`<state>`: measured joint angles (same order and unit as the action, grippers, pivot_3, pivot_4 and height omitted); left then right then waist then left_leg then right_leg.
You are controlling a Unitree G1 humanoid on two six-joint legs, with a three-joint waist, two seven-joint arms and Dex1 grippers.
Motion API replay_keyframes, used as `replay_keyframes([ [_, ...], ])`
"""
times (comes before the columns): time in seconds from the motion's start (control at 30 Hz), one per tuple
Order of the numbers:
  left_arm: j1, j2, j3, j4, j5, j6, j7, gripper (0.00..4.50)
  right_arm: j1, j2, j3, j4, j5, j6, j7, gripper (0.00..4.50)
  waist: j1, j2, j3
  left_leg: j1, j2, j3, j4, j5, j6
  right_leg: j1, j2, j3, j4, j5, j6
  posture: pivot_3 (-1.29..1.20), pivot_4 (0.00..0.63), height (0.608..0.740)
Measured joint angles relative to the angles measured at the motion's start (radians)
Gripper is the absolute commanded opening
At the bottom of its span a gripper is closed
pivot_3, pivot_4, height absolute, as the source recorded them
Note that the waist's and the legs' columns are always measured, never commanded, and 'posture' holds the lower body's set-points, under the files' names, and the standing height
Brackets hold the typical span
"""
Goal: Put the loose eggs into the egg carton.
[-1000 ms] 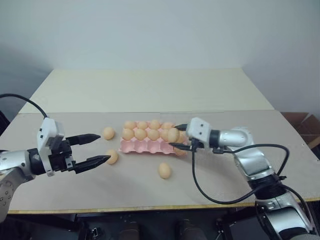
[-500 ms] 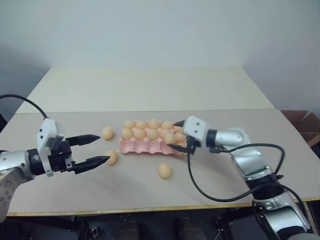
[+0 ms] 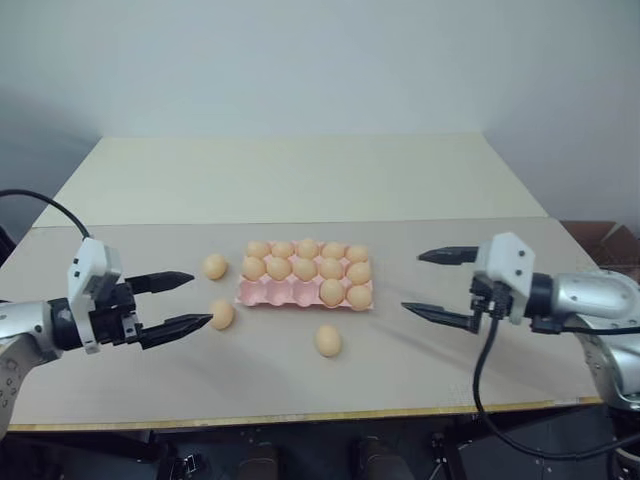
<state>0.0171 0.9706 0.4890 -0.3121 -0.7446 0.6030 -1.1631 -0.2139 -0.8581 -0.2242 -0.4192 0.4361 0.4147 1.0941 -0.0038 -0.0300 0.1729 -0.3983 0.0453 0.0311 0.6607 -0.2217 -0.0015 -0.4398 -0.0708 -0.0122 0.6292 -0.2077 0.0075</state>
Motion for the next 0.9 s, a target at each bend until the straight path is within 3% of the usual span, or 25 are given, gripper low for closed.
replay_keyframes([
  [0.17, 0.036, 0.0, 0.042, 0.016, -0.001, -0.049, -0.057, 4.5, 0.072, -0.021, -0.064, 0.012, 0.055, -0.015, 0.06, 4.47, 0.0, 0.0, 0.0, 0.0, 0.0, 0.001, 0.0, 0.0, 0.0, 0.0, 0.0, 0.001, 0.0, -0.002, -0.003, 0.0, 0.15, 0.74],
  [0.47, 0.073, 0.0, 0.048, 0.016, 0.018, -0.068, -0.063, 4.5, 0.039, -0.023, -0.049, 0.015, 0.086, -0.018, 0.062, 4.47, 0.002, 0.0, 0.0, 0.0, 0.0, 0.001, 0.0, 0.0, 0.0, 0.0, 0.0, 0.001, 0.0, -0.002, -0.003, 0.0, 0.15, 0.74],
  [0.8, 0.065, 0.0, 0.047, 0.009, 0.012, -0.059, -0.051, 4.5, -0.06, 0.009, 0.148, 0.014, 0.008, -0.052, 0.031, 4.47, 0.001, 0.0, 0.0, 0.0, 0.0, 0.001, 0.0, 0.0, 0.0, 0.0, 0.0, 0.001, 0.0, -0.002, -0.003, 0.0, 0.15, 0.74],
  [0.9, 0.066, 0.0, 0.044, -0.005, 0.007, -0.057, -0.051, 4.5, -0.094, 0.052, 0.273, 0.01, -0.081, -0.107, 0.015, 4.47, -0.001, 0.0, 0.0, 0.0, 0.001, 0.001, 0.0, 0.0, 0.0, 0.0, 0.001, 0.001, 0.0, -0.002, -0.003, 0.0, 0.15, 0.74],
])
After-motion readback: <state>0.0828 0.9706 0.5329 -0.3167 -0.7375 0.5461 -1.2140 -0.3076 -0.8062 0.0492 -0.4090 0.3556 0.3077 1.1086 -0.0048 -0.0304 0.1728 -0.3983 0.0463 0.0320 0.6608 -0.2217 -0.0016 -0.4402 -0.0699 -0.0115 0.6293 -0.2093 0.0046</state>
